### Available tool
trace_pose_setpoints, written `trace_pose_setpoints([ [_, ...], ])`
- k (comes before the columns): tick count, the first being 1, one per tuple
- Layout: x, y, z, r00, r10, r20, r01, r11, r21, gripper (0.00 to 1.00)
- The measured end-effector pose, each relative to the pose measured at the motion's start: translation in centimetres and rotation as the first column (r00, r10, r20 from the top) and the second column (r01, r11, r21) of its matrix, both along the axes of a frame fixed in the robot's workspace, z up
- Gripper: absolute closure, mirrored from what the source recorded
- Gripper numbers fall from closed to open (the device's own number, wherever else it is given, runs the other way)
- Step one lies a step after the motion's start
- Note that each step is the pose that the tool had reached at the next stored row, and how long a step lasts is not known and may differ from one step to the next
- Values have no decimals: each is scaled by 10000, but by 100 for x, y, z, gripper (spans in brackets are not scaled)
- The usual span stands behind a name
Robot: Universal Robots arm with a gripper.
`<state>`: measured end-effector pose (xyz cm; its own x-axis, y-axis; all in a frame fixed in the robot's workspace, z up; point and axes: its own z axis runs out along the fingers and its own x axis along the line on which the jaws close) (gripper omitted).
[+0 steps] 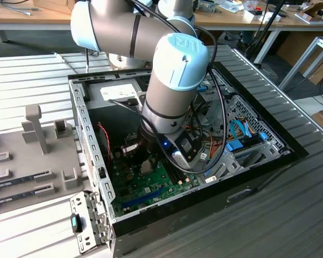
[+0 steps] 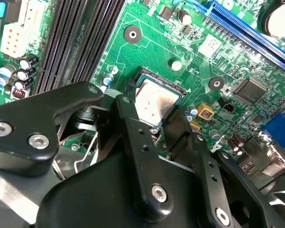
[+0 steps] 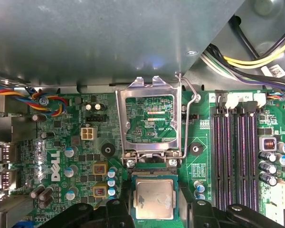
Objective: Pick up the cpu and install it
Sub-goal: 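Place the cpu into insertion slot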
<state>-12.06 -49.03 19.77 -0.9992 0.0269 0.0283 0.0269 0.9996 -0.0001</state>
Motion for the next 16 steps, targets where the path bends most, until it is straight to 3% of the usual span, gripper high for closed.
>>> trace_pose_setpoints([
  [7,-5,-1,1,10000,-2,-5,2,10000,-3,53],
  [9,-5,-1,0,10000,-3,-1,3,10000,0,45],
  [16,-4,0,2,10000,0,-1,0,10000,-1,45],
])
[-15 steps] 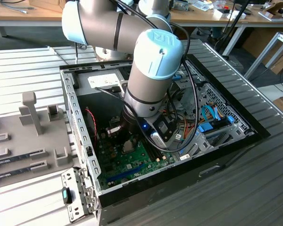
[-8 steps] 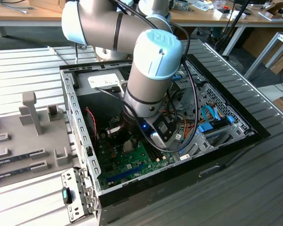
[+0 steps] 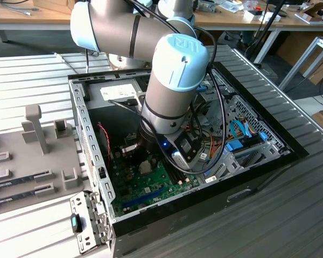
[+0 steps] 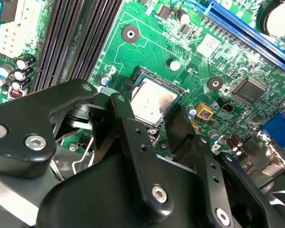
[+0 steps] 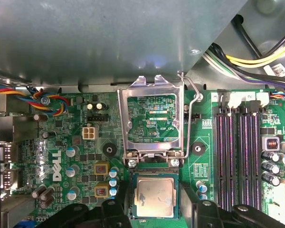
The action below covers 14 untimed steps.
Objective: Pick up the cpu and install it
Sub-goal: 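Place the cpu into insertion slot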
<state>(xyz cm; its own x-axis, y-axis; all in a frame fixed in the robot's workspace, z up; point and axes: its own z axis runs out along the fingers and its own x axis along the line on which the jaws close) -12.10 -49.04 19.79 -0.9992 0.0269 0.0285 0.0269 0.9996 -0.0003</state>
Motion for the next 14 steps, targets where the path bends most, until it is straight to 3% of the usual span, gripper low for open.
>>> trace_pose_setpoints([
  [6,0,0,119,10000,-1,0,1,10000,3,45],
  [11,1,0,133,10000,0,-1,0,10000,5,47],
  [14,15,0,134,10000,0,-1,0,10000,19,66],
])
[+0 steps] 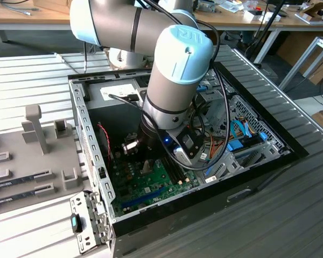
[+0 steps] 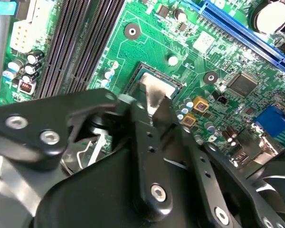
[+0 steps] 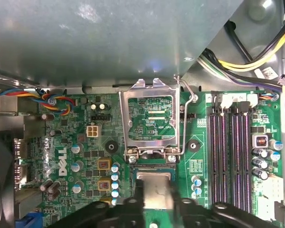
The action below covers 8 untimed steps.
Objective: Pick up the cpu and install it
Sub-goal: 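Place the cpu into insertion slot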
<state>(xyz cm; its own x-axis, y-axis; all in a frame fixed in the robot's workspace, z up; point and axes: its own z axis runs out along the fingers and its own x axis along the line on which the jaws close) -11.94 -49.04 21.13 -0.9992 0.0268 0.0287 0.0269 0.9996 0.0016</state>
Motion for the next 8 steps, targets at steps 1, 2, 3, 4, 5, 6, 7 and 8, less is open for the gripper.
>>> trace_pose_setpoints([
  [1,10,0,5,10000,2,-1,-2,10000,38,72],
  [2,16,0,13,10000,3,0,-3,10000,79,84],
  [3,22,0,28,10000,4,0,-4,9999,103,89],
  [4,28,0,43,10000,6,-1,-6,9999,130,89],
  [5,38,0,66,10000,10,0,-10,9999,169,89],
  [6,49,0,79,10000,11,-1,-11,9998,200,89],
  [7,86,1,87,10000,11,-11,-11,9996,280,89],
  [8,103,1,87,10000,12,-23,-11,9995,311,89],
])
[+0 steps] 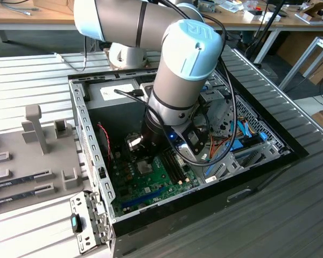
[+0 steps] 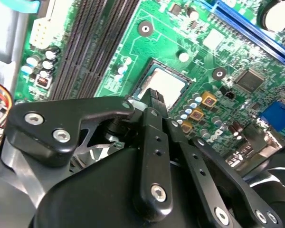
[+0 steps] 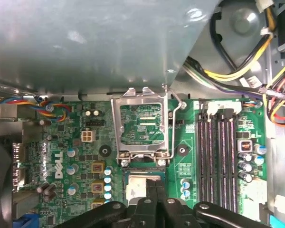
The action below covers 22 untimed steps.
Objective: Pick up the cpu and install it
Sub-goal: 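Place the cpu into insertion slot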
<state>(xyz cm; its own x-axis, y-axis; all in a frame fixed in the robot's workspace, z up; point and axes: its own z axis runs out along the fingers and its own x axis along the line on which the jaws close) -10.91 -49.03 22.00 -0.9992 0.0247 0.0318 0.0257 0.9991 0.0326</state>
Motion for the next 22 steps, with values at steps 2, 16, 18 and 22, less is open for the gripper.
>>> trace_pose_setpoints([
  [2,3,1,0,10000,-2,-12,2,10000,37,89],
  [16,-5,15,-16,10000,-1,-41,1,10000,65,76],
  [18,-5,15,-16,10000,0,-41,0,10000,64,76],
  [22,-26,21,-16,10000,0,-41,0,10000,65,76],
])
